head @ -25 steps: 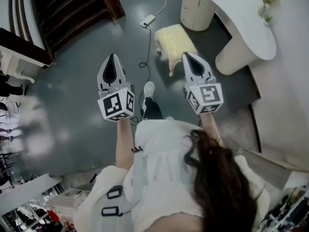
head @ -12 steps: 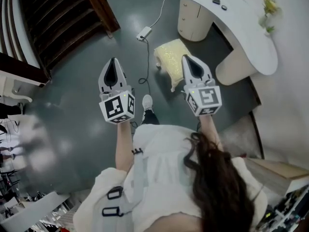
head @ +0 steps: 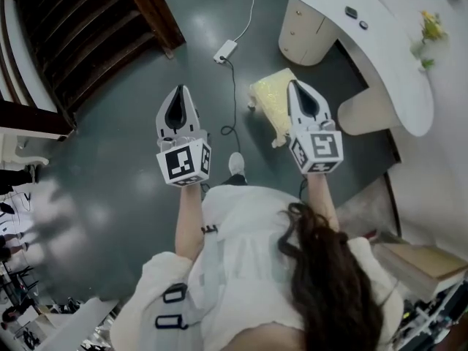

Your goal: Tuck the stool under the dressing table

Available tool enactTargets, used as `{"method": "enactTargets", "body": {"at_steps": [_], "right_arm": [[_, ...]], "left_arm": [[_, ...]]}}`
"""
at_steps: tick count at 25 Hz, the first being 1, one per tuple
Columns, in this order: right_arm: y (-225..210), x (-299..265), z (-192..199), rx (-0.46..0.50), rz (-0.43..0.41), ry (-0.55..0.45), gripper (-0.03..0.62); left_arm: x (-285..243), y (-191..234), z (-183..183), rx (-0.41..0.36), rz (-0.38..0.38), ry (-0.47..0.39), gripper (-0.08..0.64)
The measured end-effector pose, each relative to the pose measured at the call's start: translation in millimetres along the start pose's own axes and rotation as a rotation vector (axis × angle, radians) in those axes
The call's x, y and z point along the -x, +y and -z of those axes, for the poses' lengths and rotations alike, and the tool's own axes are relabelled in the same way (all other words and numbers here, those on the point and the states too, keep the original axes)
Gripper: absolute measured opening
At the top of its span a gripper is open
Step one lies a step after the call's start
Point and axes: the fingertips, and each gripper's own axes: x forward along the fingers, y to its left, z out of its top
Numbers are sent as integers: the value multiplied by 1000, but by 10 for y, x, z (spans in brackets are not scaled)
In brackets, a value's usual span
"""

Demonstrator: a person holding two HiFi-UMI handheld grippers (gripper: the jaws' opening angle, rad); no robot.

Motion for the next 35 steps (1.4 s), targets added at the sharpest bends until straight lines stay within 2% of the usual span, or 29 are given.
{"method": "enactTargets", "body": {"at_steps": [8,17,21,24,29,35], "right_arm": [[65,-802,162,-14,47,42,3],[90,-1001,362,-19,29,85,3],[90,-1143,387,-14,33,96,3],[14,-1249,352,-9,23,89,3],[-412,-1351,256,-29,53,72,3],[-989,-1179,355,-95,193,35,3]], "left_arm": [[-692,478,254,26,47,26,3],[-862,545,573,48,48,82,3],[-958,557,609,62,75,86,3],[-1072,462,594,68,94,74,3],[-1454,102,494,69,116,56,3],[-1888,-410,343,38,219,7,3]]}}
